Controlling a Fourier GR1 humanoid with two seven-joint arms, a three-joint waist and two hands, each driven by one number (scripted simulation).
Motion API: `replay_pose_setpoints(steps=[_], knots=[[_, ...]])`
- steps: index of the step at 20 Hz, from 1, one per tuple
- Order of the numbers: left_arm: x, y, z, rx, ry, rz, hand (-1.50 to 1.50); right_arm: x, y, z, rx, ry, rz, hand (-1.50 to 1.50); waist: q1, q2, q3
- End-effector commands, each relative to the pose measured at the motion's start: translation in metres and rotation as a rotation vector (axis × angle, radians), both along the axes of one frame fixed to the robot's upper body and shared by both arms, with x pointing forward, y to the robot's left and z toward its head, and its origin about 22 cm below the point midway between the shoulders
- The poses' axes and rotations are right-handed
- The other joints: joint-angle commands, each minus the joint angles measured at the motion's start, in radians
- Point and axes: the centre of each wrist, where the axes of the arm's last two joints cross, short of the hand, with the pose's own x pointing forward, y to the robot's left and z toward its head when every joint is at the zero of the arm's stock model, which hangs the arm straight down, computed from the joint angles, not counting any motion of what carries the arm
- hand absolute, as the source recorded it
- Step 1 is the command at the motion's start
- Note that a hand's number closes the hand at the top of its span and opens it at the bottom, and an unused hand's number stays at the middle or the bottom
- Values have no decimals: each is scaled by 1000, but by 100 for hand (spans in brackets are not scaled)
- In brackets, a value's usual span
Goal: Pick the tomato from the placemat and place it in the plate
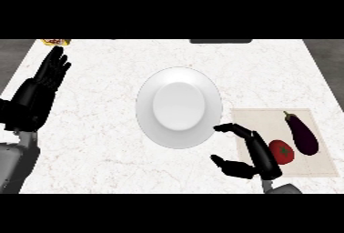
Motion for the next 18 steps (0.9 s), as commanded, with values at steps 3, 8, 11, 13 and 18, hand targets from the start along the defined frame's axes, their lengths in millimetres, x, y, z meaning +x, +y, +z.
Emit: replay_pose_setpoints(steps=[3,8,11,13,18], knots=[[-9,-16,9,2,-6,-18,0,-21,-22,-16,177,-162,-59,-150,3,3,1],[-25,-2,-9,8,-5,-13,0,-17,-56,38,4,-214,-102,-150,2,1,-1],[-12,-11,0,6,-7,-21,0,-16,-67,70,-191,-186,-125,-150,-11,0,-3],[-17,-9,-1,5,-4,-7,0,-18,-78,76,-334,-80,-162,-150,-4,-1,-5],[-4,-10,4,0,6,-10,0,-15,-81,121,-637,107,-172,-150,-13,5,-8]])
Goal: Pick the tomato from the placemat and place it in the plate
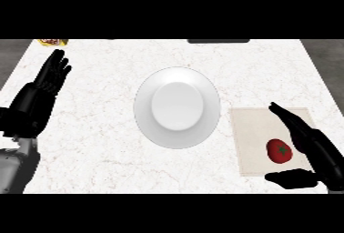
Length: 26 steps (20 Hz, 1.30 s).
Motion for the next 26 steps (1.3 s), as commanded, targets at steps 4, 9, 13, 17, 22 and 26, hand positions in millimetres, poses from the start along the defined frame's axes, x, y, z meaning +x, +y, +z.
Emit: replay_pose_setpoints(steps=[4,9,13,17,22,26], knots=[[6,9,7,33,-18,2,0,-7,1,29,-370,341,-48,-150,9,5,1],[-1,-3,-4,3,-12,-28,0,10,30,49,-444,468,-69,-150,26,6,4],[18,1,9,12,0,-16,0,10,26,44,-469,480,-90,-150,11,6,5],[-15,3,-10,-2,17,-22,0,6,16,34,-497,456,-143,-150,14,4,6],[-6,6,10,12,-4,-21,0,29,19,19,-597,530,-188,-150,18,5,6],[2,-5,-9,14,-24,-6,0,30,11,-10,-609,561,-210,-150,14,6,6]])
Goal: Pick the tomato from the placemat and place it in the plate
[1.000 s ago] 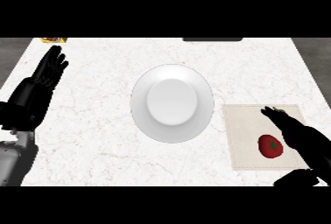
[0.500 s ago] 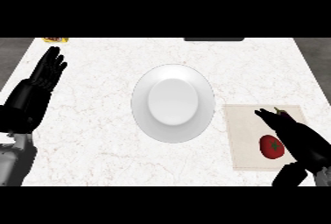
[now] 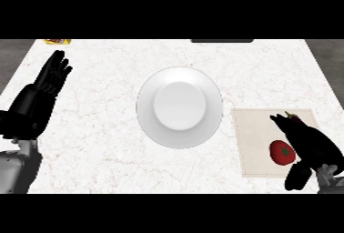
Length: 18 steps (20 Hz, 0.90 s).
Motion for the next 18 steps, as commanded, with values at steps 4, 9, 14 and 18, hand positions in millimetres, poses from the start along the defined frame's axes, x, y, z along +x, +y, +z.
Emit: replay_pose_setpoints(steps=[4,9,14,18], knots=[[-1,-2,4,-4,11,-3,0,17,-9,-36,18,35,-6,-150,2,0,0],[-3,-4,12,-5,-2,-13,0,-6,-34,-68,22,86,0,-150,-2,0,0],[21,3,1,-6,-1,-1,0,11,-29,-84,-26,125,-10,-150,-2,1,0],[7,10,9,3,-16,5,0,8,-26,-87,-92,113,-24,-150,-1,0,0]])
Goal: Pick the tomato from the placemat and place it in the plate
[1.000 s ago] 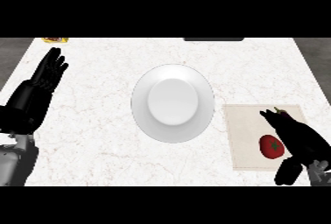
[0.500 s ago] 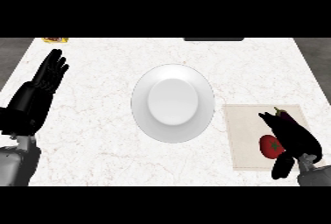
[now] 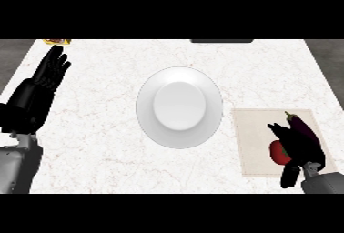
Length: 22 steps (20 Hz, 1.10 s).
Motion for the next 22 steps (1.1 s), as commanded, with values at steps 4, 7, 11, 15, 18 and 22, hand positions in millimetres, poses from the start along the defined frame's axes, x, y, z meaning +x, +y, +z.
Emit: replay_pose_setpoints(steps=[4,7,11,15,18,22], knots=[[6,3,-4,-5,7,3,0,1,5,-2,44,-207,88,150,-3,2,2],[2,-11,-3,4,7,-2,0,14,-11,-20,-6,-283,82,150,6,3,2],[-9,15,-14,1,27,78,0,-59,-4,-38,-73,-233,-418,150,-85,-18,-3],[-21,24,-20,5,36,103,0,-114,-9,-48,-151,-296,-697,150,-113,-29,-4],[-18,18,-11,9,25,64,0,-135,26,-28,-198,-426,-738,150,-82,-20,-4],[-17,15,-15,-2,9,49,0,-165,76,11,-137,-561,-728,150,-54,-11,-4]])
